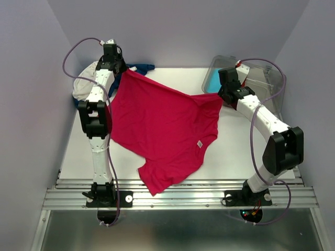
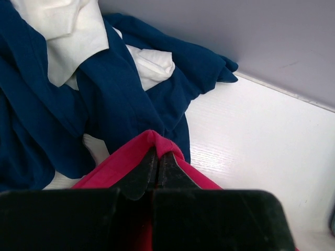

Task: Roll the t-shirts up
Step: Fold the T-shirt at the center of the board.

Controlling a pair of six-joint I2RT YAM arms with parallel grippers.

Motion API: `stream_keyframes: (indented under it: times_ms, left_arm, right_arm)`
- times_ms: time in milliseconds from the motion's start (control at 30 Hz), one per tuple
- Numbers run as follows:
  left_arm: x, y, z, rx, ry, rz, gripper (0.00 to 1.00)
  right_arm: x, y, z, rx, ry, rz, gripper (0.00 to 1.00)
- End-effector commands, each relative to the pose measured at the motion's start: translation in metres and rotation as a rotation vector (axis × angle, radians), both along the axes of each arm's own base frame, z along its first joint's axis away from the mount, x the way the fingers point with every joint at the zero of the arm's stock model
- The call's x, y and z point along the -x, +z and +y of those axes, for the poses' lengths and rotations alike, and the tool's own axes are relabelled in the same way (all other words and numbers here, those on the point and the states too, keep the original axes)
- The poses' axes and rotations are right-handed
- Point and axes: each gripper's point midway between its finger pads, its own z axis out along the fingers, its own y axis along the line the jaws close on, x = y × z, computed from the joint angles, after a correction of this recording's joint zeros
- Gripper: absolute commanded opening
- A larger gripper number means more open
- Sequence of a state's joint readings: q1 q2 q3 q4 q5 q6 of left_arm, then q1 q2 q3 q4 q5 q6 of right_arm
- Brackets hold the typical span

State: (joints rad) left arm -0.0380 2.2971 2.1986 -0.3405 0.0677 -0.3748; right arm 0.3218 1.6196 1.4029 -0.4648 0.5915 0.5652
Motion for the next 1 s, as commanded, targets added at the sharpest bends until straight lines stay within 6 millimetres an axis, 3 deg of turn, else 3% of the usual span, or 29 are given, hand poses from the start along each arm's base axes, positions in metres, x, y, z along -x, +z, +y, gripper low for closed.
stream_keyframes:
  times_ms: [0, 467, 700, 967]
  left_arm:
    - [-0.013, 0.026, 0.005, -0.015, -0.003, -0.076, 0.00]
    - [-0.004, 0.016, 0.005, -0.053, -0.033, -0.030, 0.00]
    - [0.012, 0.009, 0.011, -0.092, -0.035, 0.018, 0.00]
    - [0.025, 0.005, 0.028, -0.113, -0.009, 0.065, 0.00]
  right_arm:
    - [-0.011, 0.018, -0.011, 0.010, -0.040, -0.049, 0.01]
    - [-0.001, -0.001, 0.004, -0.037, 0.053, 0.006, 0.01]
    - [0.025, -0.017, 0.025, -0.120, 0.193, 0.052, 0.01]
    - [0.069, -0.026, 0.042, -0.209, 0.288, 0.080, 0.01]
